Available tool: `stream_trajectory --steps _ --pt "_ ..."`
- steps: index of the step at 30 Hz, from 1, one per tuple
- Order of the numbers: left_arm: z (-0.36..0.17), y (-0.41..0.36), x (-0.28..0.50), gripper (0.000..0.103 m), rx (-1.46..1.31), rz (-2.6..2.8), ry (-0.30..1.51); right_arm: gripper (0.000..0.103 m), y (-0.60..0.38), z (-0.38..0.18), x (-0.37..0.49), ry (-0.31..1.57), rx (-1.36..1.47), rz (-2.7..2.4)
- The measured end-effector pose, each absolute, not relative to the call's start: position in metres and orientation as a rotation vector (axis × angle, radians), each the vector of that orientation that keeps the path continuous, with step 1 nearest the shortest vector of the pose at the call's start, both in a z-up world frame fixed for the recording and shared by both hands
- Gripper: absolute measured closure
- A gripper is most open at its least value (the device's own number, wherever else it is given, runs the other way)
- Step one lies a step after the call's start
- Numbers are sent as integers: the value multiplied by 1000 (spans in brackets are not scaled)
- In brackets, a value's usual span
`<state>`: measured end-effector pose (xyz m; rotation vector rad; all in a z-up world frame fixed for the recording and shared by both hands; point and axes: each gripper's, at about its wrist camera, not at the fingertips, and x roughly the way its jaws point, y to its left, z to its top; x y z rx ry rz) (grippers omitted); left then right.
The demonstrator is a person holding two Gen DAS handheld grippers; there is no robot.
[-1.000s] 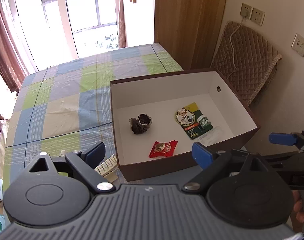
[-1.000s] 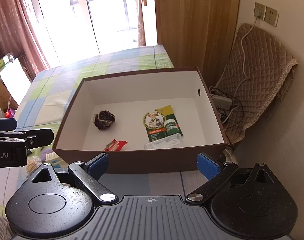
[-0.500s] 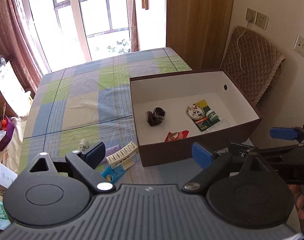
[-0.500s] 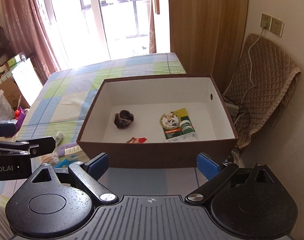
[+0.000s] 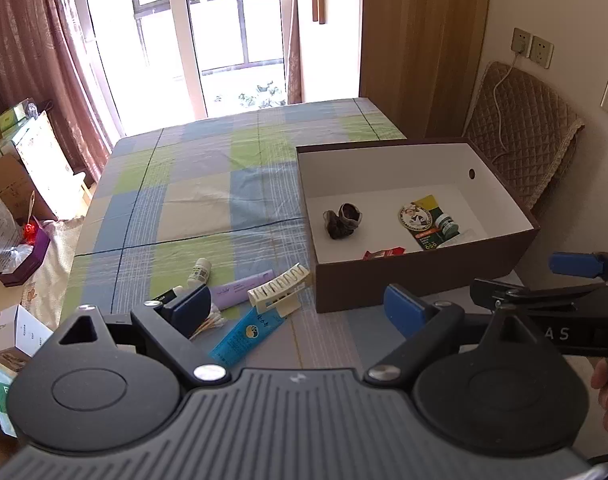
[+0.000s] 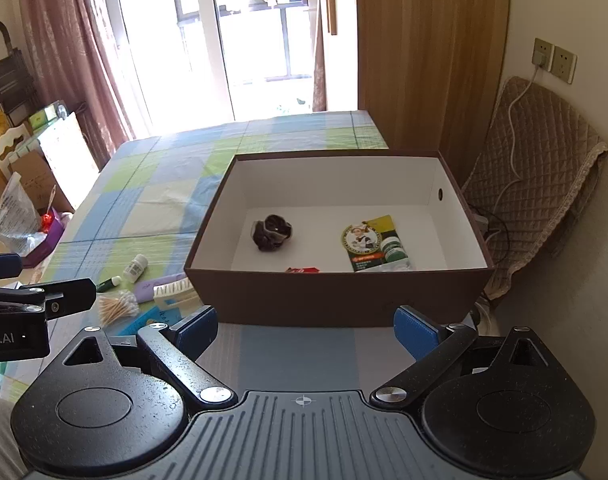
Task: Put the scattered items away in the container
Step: 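Open both tools to release the items and withdraw from the box, then move both tools to the items on the table and grasp the white clip with the right tool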
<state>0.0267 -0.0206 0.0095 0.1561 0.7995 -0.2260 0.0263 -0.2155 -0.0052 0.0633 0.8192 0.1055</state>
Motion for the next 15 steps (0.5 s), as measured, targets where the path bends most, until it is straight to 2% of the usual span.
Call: stream_trajectory --steps 15 --pt "-29 57 4 10 141 -79 871 4 -178 -34 22 826 146 266"
